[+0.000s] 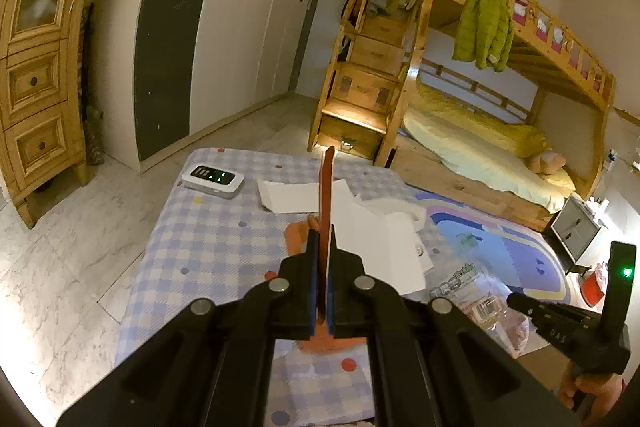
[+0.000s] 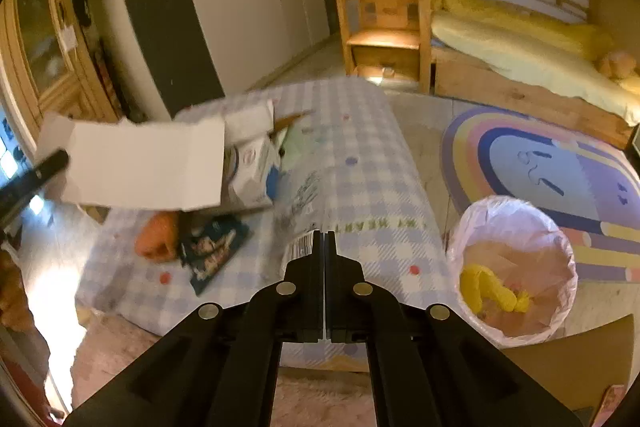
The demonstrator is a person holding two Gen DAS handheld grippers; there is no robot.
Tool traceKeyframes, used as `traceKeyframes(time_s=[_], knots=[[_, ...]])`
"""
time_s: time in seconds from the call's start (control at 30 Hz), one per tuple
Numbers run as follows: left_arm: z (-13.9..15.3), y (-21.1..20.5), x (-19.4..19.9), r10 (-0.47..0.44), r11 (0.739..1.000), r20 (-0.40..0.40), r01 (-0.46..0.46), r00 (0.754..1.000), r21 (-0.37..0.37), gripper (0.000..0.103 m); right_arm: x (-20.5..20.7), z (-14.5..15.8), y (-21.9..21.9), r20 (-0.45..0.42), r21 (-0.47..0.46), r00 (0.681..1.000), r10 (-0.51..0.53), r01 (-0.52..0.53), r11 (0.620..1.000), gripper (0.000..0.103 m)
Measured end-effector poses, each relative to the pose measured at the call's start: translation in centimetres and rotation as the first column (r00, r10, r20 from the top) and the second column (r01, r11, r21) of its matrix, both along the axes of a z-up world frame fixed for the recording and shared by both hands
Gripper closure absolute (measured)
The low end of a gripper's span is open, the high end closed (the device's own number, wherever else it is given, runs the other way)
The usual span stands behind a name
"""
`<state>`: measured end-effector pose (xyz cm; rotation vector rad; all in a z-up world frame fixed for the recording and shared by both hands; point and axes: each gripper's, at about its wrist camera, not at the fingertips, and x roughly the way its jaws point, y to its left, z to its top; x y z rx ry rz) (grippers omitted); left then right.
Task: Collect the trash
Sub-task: 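Grasp the clear plastic wrapper with the right gripper while the left holds the stick, then move both grippers over the wastebasket and release the stick and wrapper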
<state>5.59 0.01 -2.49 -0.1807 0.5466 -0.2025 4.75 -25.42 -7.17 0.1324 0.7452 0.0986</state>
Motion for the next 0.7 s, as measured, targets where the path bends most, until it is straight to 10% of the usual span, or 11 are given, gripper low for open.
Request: traceKeyframes(time_s=[0.37,0.7], knots=[[4.5,-2.6,-2.3,-0.077,0.996,0.119,0.081,0.99,-0.026,0.102,-2.5,4.1,-1.7,0.104,-0.009,0.993,-0.06,0.062,0.998,0.103],[2.3,-11.2,-1.5,-0.208,0.977,0.077,0.205,0.975,0.051,0.102,-3.8,3.3,-6.8,0.094,-0.036,0.973,-0.21,0.214,0.976,0.103]])
